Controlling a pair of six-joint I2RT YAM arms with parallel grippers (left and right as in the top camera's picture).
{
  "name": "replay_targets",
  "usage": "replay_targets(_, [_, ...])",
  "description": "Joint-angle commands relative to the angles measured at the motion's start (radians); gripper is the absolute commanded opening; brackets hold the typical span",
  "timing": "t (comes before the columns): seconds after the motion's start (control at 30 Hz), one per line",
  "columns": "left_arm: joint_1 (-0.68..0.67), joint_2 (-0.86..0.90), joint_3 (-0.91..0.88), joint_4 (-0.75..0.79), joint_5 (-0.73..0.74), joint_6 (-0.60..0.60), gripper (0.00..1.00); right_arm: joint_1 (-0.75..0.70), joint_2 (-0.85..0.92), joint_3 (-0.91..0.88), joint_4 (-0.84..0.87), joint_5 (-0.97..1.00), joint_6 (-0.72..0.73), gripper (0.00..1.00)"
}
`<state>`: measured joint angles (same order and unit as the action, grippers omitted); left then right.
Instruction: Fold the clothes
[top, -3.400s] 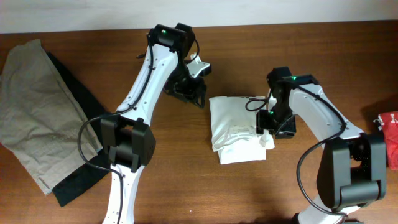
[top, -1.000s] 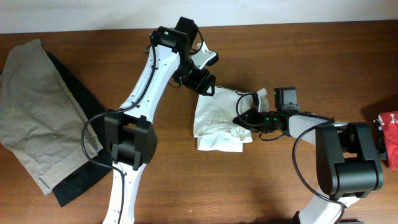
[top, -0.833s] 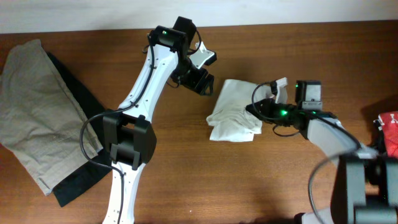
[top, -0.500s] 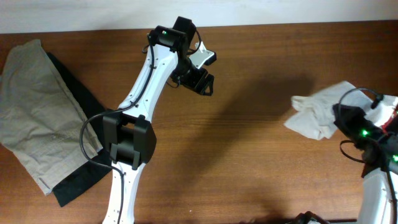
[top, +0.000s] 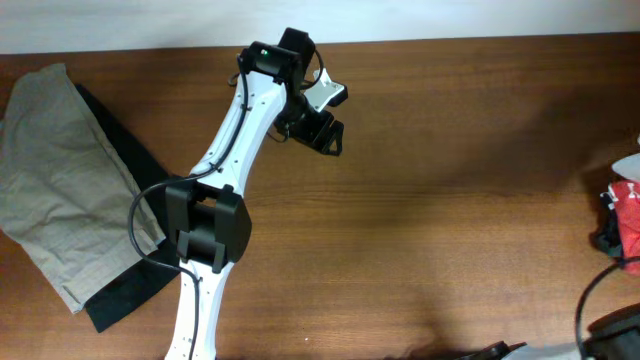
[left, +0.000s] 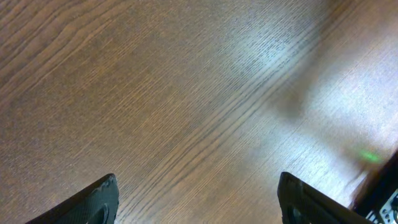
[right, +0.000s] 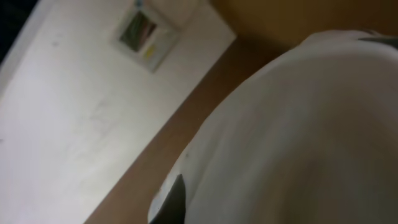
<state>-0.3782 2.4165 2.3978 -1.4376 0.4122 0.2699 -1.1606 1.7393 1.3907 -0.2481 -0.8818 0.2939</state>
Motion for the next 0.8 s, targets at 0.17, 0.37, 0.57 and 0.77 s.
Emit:
replay_targets(0.17, [0.006,0.006,0.004,-0.014,0.011,0.016,0.82,-0.138,0.126,0.026,-0.254,0.204,-0.201,0.57])
replay_targets(0.37, [0.009,0.006,0.004,-0.028,0.010,0.016,0.82,-0.141,-0.023,0.171,-0.354,0.101,-0.045,0.27])
replay_targets(0.57, [0.009,0.006,0.004,-0.044,0.010,0.016,0.82,0.082,0.130,0.163,-0.462,0.502,-0.053,0.04])
replay_targets(0.77, [0.112,0.006,0.267,-0.241,-0.079,0.016,0.82,-0.013,0.102,0.166,-0.492,0.144,-0.053,0.20])
